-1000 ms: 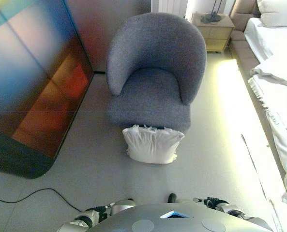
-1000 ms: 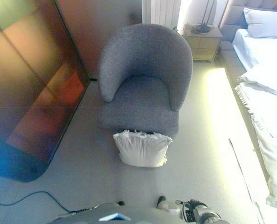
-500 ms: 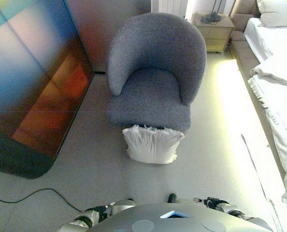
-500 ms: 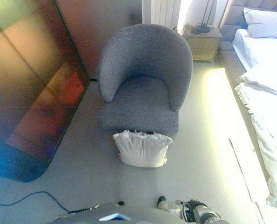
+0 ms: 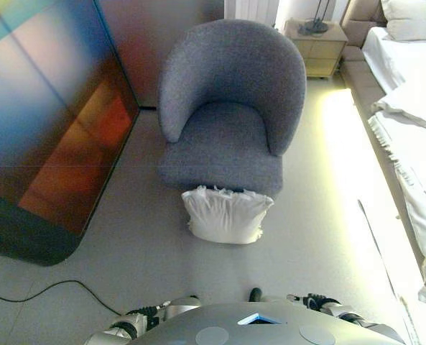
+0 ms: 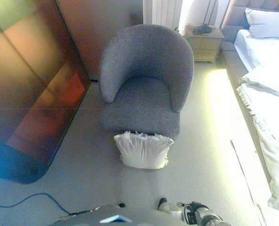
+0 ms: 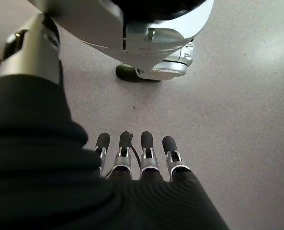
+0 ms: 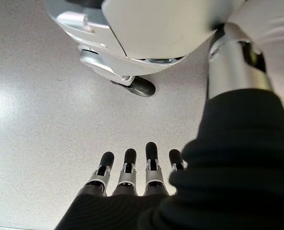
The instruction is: Pick up the cushion and take it to the sofa
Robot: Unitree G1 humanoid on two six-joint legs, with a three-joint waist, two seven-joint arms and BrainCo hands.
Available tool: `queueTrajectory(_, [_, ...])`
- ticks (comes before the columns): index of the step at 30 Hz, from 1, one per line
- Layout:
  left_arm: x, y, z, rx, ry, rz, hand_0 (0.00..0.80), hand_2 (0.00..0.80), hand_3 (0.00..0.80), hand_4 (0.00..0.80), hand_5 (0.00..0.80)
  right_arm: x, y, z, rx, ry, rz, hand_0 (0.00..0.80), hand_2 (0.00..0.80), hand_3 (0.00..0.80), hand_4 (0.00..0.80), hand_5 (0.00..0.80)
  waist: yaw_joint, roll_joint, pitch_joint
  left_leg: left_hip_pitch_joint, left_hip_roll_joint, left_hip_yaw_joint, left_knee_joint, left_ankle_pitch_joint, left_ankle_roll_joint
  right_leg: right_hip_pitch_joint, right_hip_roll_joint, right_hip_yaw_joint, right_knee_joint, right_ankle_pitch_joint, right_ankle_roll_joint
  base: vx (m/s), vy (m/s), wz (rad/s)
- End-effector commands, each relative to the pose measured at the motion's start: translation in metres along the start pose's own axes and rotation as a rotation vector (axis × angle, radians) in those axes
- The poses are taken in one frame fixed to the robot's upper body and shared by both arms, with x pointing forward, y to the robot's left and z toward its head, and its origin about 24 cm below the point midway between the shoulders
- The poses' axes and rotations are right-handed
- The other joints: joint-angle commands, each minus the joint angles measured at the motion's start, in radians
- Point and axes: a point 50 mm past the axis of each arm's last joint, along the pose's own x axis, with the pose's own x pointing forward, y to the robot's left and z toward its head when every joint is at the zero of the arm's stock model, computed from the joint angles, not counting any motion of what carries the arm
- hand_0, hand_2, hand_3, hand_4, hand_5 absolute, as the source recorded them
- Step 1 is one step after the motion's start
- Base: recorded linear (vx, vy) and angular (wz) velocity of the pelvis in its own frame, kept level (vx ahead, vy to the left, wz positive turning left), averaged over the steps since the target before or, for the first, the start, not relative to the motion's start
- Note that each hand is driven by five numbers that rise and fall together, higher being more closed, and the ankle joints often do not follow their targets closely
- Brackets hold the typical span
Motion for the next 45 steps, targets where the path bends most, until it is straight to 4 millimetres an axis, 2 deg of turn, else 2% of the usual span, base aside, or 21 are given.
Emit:
queueTrajectory(1, [-0.001,0.007,0.013,-0.007,-0.001,0.048,0.0,0.0,0.0,0.0,0.0,0.0,0.0,0.01,-0.035,0.012,0.001,0.0,0.0,0.0,0.0,0.0,0.015,-0.084,0.053,-0.068,-0.034,0.041,0.145,-0.099,0.032,0.025,-0.033,0.034,0.048,-0.119,0.017,-0.059,-0.116,0.01])
queueTrajectory(3, [-0.001,0.007,0.016,-0.024,-0.013,0.04,0.0,0.0,0.0,0.0,0.0,0.0,-0.003,0.016,-0.037,0.001,-0.012,0.0,0.0,0.0,0.0,0.0,0.019,-0.105,0.076,-0.132,-0.038,0.042,0.304,-0.133,0.042,-0.002,-0.048,0.036,0.088,-0.12,0.0,-0.077,-0.128,0.07])
queueTrajectory(6, [-0.001,0.005,0.014,-0.058,-0.011,0.013,0.0,0.0,0.0,0.0,0.0,-0.001,-0.011,0.023,-0.035,-0.01,-0.041,0.0,0.0,0.0,0.0,0.0,0.031,-0.113,0.119,-0.269,-0.038,0.014,0.558,-0.088,0.051,-0.025,-0.046,0.054,0.124,-0.115,-0.029,-0.063,-0.116,0.03])
queueTrajectory(8, [0.0,0.004,0.011,-0.081,-0.001,-0.003,0.0,0.0,0.0,0.0,0.0,-0.001,-0.017,0.024,-0.034,-0.008,-0.051,0.0,0.0,0.0,0.0,0.0,0.045,-0.107,0.139,-0.319,-0.057,-0.007,0.593,-0.065,0.055,-0.01,-0.037,0.068,0.127,-0.119,-0.034,0.042,-0.035,-0.27])
queueTrajectory(11, [0.001,0.006,0.003,-0.108,0.007,0.001,0.0,0.0,0.0,0.0,0.0,-0.001,-0.021,0.025,-0.041,-0.013,-0.049,0.0,0.0,0.0,0.0,0.0,0.074,-0.077,0.159,-0.36,-0.09,-0.013,0.476,0.009,0.038,0.046,0.003,0.098,0.121,-0.159,-0.033,0.187,0.024,-0.29])
queueTrajectory(14, [0.001,0.009,-0.002,-0.105,0.018,0.005,0.0,0.0,0.0,0.0,0.0,-0.001,-0.023,0.022,-0.043,-0.015,-0.054,0.0,0.0,0.0,0.0,0.0,0.089,-0.042,0.155,-0.389,-0.074,0.03,0.281,0.121,0.008,0.117,0.053,0.125,0.119,-0.209,-0.037,0.335,0.044,-0.5])
queueTrajectory(17, [0.002,0.009,-0.009,-0.098,0.038,-0.011,0.0,0.0,0.0,0.0,0.0,-0.001,-0.023,0.02,-0.046,-0.013,-0.061,0.0,0.0,0.0,0.0,0.0,0.112,-0.022,0.15,-0.394,-0.056,0.017,0.093,0.198,-0.009,0.197,0.079,0.177,0.129,-0.27,-0.04,0.462,0.093,0.39])
queueTrajectory(19, [0.002,0.008,-0.018,-0.112,0.062,-0.028,0.0,0.0,0.0,0.0,0.0,-0.001,-0.023,0.018,-0.073,0.005,-0.064,0.0,0.0,0.0,0.0,0.0,0.131,-0.021,0.138,-0.408,-0.045,-0.011,-0.011,0.207,-0.021,0.251,0.084,0.222,0.136,-0.318,-0.041,0.537,0.12,-0.35])
queueTrajectory(24, [0.002,0.003,-0.033,-0.146,0.115,-0.054,0.0,0.0,0.0,0.0,0.0,-0.001,-0.023,0.008,-0.092,0.067,-0.075,0.0,0.0,0.0,0.0,0.0,0.148,-0.014,0.121,-0.429,0.026,-0.065,-0.011,0.216,-0.037,0.311,0.068,0.264,0.185,-0.436,-0.049,0.569,0.187,-0.29])
queueTrajectory(25, [0.002,0.002,-0.032,-0.15,0.118,-0.057,0.0,0.0,0.0,0.0,0.0,-0.001,-0.024,0.007,-0.089,0.076,-0.082,0.0,0.0,0.0,0.0,0.0,0.148,-0.02,0.119,-0.416,0.028,-0.053,-0.011,0.17,-0.024,0.309,0.046,0.257,0.203,-0.429,-0.037,0.578,0.277,-0.5])
queueTrajectory(27, [0.002,0.004,-0.026,-0.139,0.103,-0.047,0.0,0.0,0.0,0.0,0.0,-0.001,-0.02,0.005,-0.066,0.084,-0.086,0.0,0.0,0.0,0.0,0.0,0.145,-0.024,0.113,-0.425,0.035,-0.004,0.021,0.162,-0.016,0.306,0.012,0.228,0.257,-0.446,-0.01,0.57,0.282,-0.5])
queueTrajectory(29, [0.003,0.011,-0.022,-0.115,0.087,-0.039,0.0,0.0,0.0,0.0,0.0,0.0,-0.015,0.0,-0.049,0.082,-0.072,0.0,0.0,0.0,0.0,0.0,0.144,-0.034,0.101,-0.458,0.02,-0.001,0.125,0.16,-0.005,0.315,-0.013,0.22,0.307,-0.443,0.009,0.612,0.265,-0.26])
queueTrajectory(30, [0.002,0.014,-0.02,-0.117,0.081,-0.037,0.0,0.0,0.0,0.0,0.0,0.0,-0.013,-0.003,-0.051,0.085,-0.069,0.0,0.0,0.0,0.0,0.0,0.144,-0.049,0.087,-0.463,0.003,0.005,0.176,0.136,0.019,0.316,-0.035,0.21,0.342,-0.4,0.034,0.599,0.269,-0.28])
queueTrajectory(32, [0.002,0.02,-0.015,-0.131,0.08,-0.025,0.0,0.0,0.0,0.0,0.0,0.0,-0.007,-0.005,-0.054,0.071,-0.057,0.0,0.0,0.0,0.0,0.0,0.149,-0.084,0.055,-0.461,-0.036,0.028,0.212,0.083,0.074,0.29,-0.084,0.182,0.444,-0.237,0.105,0.539,0.267,-0.46])
queueTrajectory(33, [0.002,0.024,-0.012,-0.144,0.076,-0.014,0.0,0.0,0.0,0.0,0.0,0.001,-0.005,0.0,-0.055,0.047,-0.044,0.0,0.0,0.0,0.0,0.0,0.151,-0.09,0.044,-0.445,-0.05,0.035,0.213,0.058,0.094,0.241,-0.115,0.152,0.537,-0.152,0.126,0.403,0.215,-0.33])
queueTrajectory(35, [0.001,0.03,-0.003,-0.149,0.064,0.008,0.0,0.0,0.0,0.0,0.0,0.0,-0.002,0.011,-0.045,-0.008,-0.046,0.0,0.0,0.0,0.0,0.0,0.142,-0.09,0.036,-0.393,-0.067,0.04,0.195,0.032,0.112,0.113,-0.153,0.135,0.649,-0.048,0.123,0.431,0.217,-0.23])
queueTrajectory(37, [-0.001,0.036,0.012,-0.136,0.04,0.02,0.0,0.0,0.0,0.0,0.0,-0.001,0.001,0.026,-0.014,-0.066,-0.042,0.0,0.0,0.0,0.0,0.0,0.122,-0.09,0.041,-0.362,-0.075,0.043,0.175,0.027,0.117,0.02,-0.108,0.109,0.595,-0.106,0.115,0.334,0.123,-0.14])
queueTrajectory(39, [-0.003,0.038,0.027,-0.149,0.01,0.02,0.0,0.0,0.0,0.0,0.0,-0.003,0.002,0.041,-0.014,-0.123,-0.044,0.0,0.0,0.0,0.0,0.0,0.114,-0.081,0.049,-0.329,-0.067,0.066,0.156,0.026,0.107,-0.077,-0.109,0.028,0.493,-0.138,0.103,0.16,0.023,0.13])
queueTrajectory(41, [-0.007,0.035,0.047,-0.162,-0.031,0.012,0.0,0.0,0.0,0.0,0.0,-0.006,0.003,0.057,-0.013,-0.174,-0.048,0.0,0.0,0.0,0.0,0.0,0.105,-0.066,0.069,-0.298,-0.05,0.071,0.137,0.016,0.095,-0.173,-0.109,-0.018,0.425,-0.146,0.085,0.015,-0.039,-0.19])
queueTrajectory(43, [-0.009,0.031,0.058,-0.162,-0.061,-0.002,0.0,0.0,0.0,0.0,0.0,-0.007,0.001,0.065,-0.004,-0.207,-0.055,0.0,0.0,0.0,0.0,0.0,0.085,-0.059,0.087,-0.278,-0.044,0.071,0.129,0.002,0.086,-0.229,-0.114,-0.019,0.339,-0.124,0.078,0.017,-0.029,-0.14])
queueTrajectory(45, [-0.009,0.026,0.059,-0.16,-0.067,-0.023,0.0,0.0,0.0,0.0,0.0,-0.007,-0.002,0.064,-0.002,-0.207,-0.063,0.0,0.0,0.0,0.0,0.0,0.064,-0.063,0.092,-0.264,-0.047,0.069,0.125,-0.017,0.082,-0.239,-0.136,0.017,0.253,-0.071,0.095,0.124,-0.001,0.14])
